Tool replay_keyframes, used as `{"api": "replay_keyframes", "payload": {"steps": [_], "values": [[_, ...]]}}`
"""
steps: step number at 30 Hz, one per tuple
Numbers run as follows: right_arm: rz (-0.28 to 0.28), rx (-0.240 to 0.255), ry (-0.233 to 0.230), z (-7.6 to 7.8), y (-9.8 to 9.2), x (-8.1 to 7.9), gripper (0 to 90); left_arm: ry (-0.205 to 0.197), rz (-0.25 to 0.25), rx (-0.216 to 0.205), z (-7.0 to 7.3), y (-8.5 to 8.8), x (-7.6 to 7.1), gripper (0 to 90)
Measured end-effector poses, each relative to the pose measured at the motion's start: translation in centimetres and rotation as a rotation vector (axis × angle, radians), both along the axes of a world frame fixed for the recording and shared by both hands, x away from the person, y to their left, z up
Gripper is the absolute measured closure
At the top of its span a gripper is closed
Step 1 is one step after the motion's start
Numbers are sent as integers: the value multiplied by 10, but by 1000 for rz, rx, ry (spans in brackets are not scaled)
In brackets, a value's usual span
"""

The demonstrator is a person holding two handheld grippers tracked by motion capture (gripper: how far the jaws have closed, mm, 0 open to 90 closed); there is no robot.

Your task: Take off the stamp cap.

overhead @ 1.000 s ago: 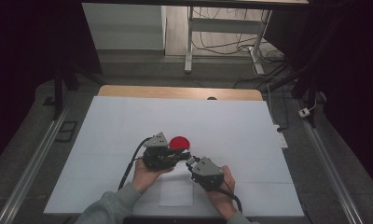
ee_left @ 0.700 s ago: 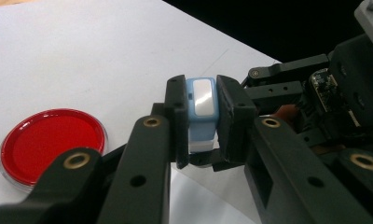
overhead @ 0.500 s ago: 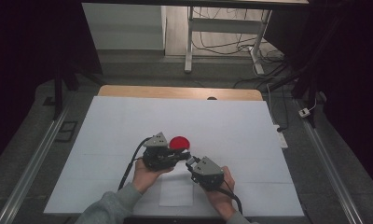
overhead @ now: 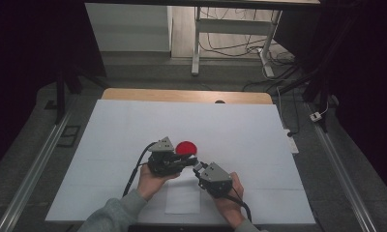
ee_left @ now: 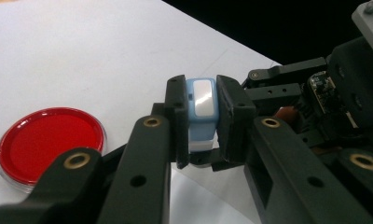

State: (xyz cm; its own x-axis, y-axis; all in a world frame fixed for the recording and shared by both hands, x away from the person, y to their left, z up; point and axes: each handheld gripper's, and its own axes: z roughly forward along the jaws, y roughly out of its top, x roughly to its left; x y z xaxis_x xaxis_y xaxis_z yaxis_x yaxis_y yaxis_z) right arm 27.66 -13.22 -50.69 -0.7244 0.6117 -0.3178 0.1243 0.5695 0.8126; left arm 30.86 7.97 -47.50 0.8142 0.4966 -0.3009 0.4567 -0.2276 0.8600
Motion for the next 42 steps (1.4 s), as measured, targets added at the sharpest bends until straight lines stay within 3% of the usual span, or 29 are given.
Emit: {"api": "replay_keyframes", "payload": {"steps": [1, 2, 3, 4, 5, 6, 9, 18, 23, 42], "values": [[0, -8, -4, 0, 0, 0, 660, -5, 6, -9, 0, 1, 0, 759], [0, -24, 1, 0, 1, 0, 661, -59, 70, 14, 4, 4, -2, 763], [5, -58, 6, -4, 1, 0, 661, -93, 98, 19, 9, 10, -1, 763], [1, -66, 15, -8, 0, 0, 661, -73, 95, -20, 13, 20, 2, 763], [-3, -37, 18, -11, -2, 1, 661, -58, 93, -53, 14, 28, 3, 763], [-6, -27, 27, -9, -4, 2, 661, -58, 102, -55, 14, 33, 3, 763], [-3, 6, 19, -2, -4, 3, 660, -51, 98, -37, 12, 34, 4, 762], [-2, 44, 31, -3, -10, 6, 659, -31, 62, -36, 12, 26, 3, 761], [5, 53, 35, -3, -12, 6, 658, -14, 51, -32, 11, 27, 5, 760], [17, 84, 40, -4, -24, 5, 655, -21, 46, 11, 10, 28, 5, 758]]}}
